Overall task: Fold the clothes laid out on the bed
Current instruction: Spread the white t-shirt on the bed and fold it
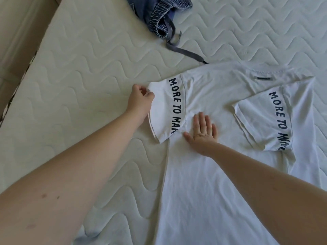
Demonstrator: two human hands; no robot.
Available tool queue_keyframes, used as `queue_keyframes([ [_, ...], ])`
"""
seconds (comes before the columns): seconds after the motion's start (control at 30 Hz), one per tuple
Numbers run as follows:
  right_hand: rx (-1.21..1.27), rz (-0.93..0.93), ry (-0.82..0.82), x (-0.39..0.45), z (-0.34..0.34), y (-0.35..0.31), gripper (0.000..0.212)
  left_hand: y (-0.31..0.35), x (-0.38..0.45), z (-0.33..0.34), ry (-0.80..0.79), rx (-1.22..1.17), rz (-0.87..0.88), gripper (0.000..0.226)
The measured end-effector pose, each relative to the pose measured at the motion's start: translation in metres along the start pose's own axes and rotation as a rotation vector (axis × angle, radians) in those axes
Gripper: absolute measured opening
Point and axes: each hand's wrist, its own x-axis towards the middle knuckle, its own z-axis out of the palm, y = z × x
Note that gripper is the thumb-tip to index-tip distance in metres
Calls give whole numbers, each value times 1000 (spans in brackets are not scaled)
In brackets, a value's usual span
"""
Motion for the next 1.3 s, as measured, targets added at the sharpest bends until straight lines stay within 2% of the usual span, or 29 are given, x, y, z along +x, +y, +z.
queue_keyframes([
  [0.13,235,-57,-50,-5,-23,6,63,49,-35,15,-16,-42,238,30],
  [0.17,440,-59,-56,-9,-36,13,55,62,-46,24,-51,-53,296,33],
  [0.23,1032,37,-52,-17,-67,25,41,82,-68,43,-130,-74,397,33],
  [0.33,1782,146,-92,-30,-106,55,48,102,-102,87,-293,-27,488,33],
  [0.37,1943,167,-125,-32,-113,65,52,104,-110,101,-404,0,463,33],
  [0.43,2071,183,-219,-34,-120,79,64,98,-123,123,-684,10,343,33],
  [0.47,2070,187,-259,-34,-120,84,71,92,-126,130,-761,1,305,30],
  [0.53,2010,215,-259,-33,-118,90,76,82,-120,135,-694,-37,279,19],
  [0.6,1808,285,-157,-32,-114,90,57,74,-101,132,-482,17,272,26],
  [0.67,1506,349,2,-30,-107,92,31,68,-75,129,-320,191,259,27],
  [0.7,1378,340,57,-30,-103,94,24,63,-61,130,-275,269,241,25],
  [0.77,1270,260,115,-32,-101,98,18,59,-36,135,-233,368,206,28],
  [0.83,1286,158,140,-39,-111,103,27,61,-16,142,-245,461,225,40],
  [0.93,1322,28,157,-47,-132,118,32,77,5,155,-305,638,342,66],
  [1.0,1326,16,177,-51,-140,129,30,92,16,166,-358,719,412,73],
  [1.07,1308,70,191,-50,-140,140,19,106,26,177,-403,798,475,76],
  [1.13,1266,188,220,-49,-137,150,3,118,35,189,-437,939,549,75],
  [1.2,1199,286,235,-48,-134,157,12,127,43,201,-465,1080,627,65],
  [1.3,1273,309,232,-53,-135,159,18,138,52,211,-452,1262,774,34],
])
